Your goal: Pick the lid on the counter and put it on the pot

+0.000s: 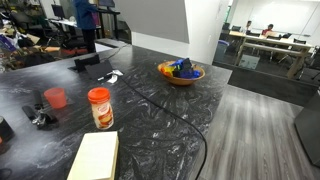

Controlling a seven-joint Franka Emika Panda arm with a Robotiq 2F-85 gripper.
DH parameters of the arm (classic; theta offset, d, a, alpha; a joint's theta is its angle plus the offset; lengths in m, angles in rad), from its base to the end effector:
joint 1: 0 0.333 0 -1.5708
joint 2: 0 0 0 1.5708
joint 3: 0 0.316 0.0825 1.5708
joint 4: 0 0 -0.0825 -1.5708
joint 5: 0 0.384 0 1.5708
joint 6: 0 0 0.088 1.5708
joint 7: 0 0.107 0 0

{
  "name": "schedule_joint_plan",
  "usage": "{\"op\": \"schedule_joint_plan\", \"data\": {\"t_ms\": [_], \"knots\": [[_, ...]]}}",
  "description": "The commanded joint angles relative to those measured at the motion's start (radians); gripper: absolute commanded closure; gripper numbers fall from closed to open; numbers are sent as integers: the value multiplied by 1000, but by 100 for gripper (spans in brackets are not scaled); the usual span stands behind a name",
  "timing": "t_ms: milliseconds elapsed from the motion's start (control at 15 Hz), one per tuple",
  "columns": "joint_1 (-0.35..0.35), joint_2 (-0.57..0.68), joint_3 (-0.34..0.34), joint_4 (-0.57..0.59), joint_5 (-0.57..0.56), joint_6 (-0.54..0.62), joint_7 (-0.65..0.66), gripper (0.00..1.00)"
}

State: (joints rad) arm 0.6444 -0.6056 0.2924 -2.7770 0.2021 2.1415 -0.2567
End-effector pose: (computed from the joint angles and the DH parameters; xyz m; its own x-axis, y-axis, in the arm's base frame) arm 0.2013 0.2713 0.3732 0.5171 0.8551 -0.0390 0.8554 -0.5178 -0.0106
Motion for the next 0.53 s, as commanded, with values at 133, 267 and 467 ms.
{"op": "schedule_joint_plan", "data": {"t_ms": [133, 267, 467], "knots": [[-8, 9, 1, 1, -36, 28, 23, 99], [-11, 14, 3, 1, -45, 25, 30, 99], [-9, 23, 1, 1, -52, 15, 35, 99]]}}
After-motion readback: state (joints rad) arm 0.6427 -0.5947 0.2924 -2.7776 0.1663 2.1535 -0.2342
